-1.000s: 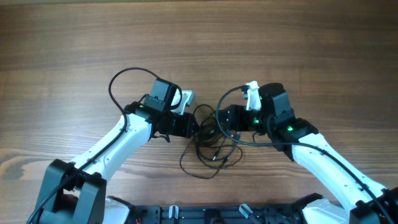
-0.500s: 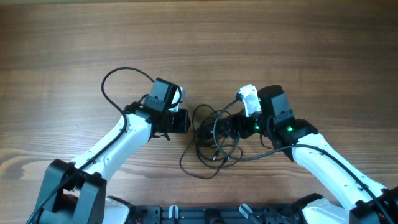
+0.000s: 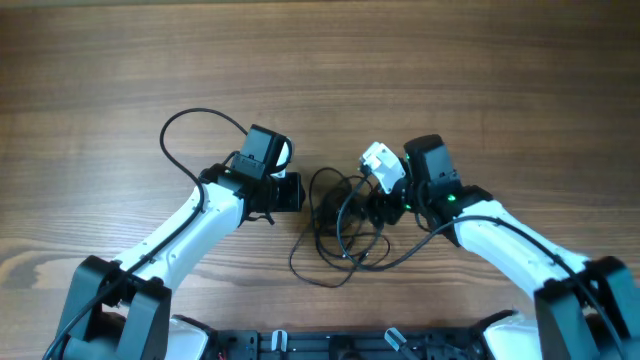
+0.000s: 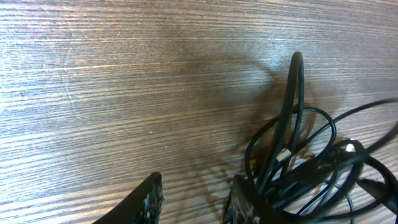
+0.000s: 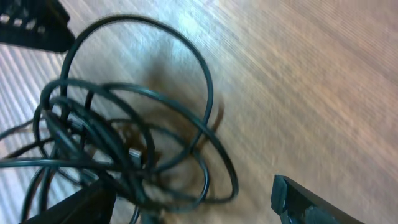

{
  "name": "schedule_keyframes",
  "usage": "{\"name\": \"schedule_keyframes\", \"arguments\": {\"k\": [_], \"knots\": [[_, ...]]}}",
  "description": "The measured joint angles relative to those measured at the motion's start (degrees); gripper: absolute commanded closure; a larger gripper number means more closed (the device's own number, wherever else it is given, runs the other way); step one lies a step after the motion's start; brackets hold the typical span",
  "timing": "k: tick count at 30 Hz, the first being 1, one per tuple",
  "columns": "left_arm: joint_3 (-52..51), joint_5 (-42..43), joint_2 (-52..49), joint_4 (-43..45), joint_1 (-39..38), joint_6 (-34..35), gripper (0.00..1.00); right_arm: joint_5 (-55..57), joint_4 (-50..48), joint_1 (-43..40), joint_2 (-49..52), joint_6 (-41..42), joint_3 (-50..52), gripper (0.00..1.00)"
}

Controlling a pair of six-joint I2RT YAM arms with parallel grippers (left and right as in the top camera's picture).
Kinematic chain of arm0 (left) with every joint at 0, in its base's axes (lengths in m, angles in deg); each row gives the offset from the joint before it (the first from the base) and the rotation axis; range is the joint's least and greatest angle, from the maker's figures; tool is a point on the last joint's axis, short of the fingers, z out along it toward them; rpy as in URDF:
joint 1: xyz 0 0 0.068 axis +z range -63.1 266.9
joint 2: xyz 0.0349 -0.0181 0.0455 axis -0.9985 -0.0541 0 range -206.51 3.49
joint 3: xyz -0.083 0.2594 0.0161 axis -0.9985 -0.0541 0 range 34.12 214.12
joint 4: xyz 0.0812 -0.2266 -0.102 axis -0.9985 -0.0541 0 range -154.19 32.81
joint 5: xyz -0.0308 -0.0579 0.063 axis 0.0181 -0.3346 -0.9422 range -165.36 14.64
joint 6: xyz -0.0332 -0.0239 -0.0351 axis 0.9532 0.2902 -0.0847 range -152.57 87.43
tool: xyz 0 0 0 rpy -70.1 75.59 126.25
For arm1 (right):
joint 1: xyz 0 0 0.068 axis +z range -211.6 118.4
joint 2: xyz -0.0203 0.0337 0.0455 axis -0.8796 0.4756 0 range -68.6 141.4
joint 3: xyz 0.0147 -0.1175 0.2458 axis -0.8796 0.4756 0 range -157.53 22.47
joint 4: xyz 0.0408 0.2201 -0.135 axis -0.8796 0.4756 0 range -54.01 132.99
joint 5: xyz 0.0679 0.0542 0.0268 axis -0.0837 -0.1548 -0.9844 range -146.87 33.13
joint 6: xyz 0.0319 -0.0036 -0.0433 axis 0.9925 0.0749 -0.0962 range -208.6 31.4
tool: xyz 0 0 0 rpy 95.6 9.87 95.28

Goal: Untangle cables

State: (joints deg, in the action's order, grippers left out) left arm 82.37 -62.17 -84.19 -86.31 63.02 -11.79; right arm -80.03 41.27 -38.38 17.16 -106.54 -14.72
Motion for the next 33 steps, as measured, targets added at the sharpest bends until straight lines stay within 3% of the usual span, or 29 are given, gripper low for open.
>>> {"name": "schedule_keyframes", "arguments": {"k": [10,20,33], "knots": [[0.0,-0.09,0.0,0.0,0.0,0.17,0.63,-7.34,-12.28,-0.02,4.0,4.28,0.04,0.38],[0.0,-0.02,0.0,0.0,0.0,0.2,0.63,-10.97,-11.34,0.0,4.61,6.73,0.04,0.28],[0.0,0.0,0.0,0.0,0.0,0.5,0.63,-10.91,-16.06,0.0,8.59,-0.28,0.04,0.25]]}}
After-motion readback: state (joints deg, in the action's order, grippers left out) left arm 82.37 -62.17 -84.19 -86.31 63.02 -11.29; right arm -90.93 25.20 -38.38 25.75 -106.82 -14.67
